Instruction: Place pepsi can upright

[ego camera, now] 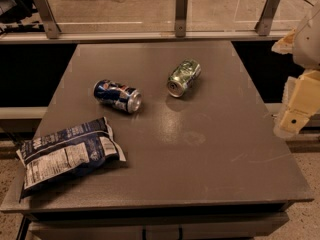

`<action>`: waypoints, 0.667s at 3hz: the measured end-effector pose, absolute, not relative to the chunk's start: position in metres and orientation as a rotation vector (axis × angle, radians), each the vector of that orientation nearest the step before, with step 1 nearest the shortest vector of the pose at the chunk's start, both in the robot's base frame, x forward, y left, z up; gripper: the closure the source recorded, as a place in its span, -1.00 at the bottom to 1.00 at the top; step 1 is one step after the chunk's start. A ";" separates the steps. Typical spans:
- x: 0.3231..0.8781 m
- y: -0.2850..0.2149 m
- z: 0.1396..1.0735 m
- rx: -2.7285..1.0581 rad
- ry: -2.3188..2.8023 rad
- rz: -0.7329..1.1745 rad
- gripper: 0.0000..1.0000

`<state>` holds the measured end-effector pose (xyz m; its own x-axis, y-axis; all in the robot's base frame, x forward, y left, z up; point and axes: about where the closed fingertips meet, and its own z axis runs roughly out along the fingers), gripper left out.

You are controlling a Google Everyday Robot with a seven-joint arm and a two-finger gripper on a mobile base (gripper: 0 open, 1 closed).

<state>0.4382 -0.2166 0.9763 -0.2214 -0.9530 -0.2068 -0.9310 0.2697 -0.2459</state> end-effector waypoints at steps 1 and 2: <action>0.438 -0.217 0.976 -1.724 2.231 -0.099 -1.00; 0.459 -0.182 0.969 -1.758 2.223 -0.042 -1.00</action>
Offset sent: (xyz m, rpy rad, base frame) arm 0.0508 0.0871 -0.0229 0.0503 0.1069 0.0702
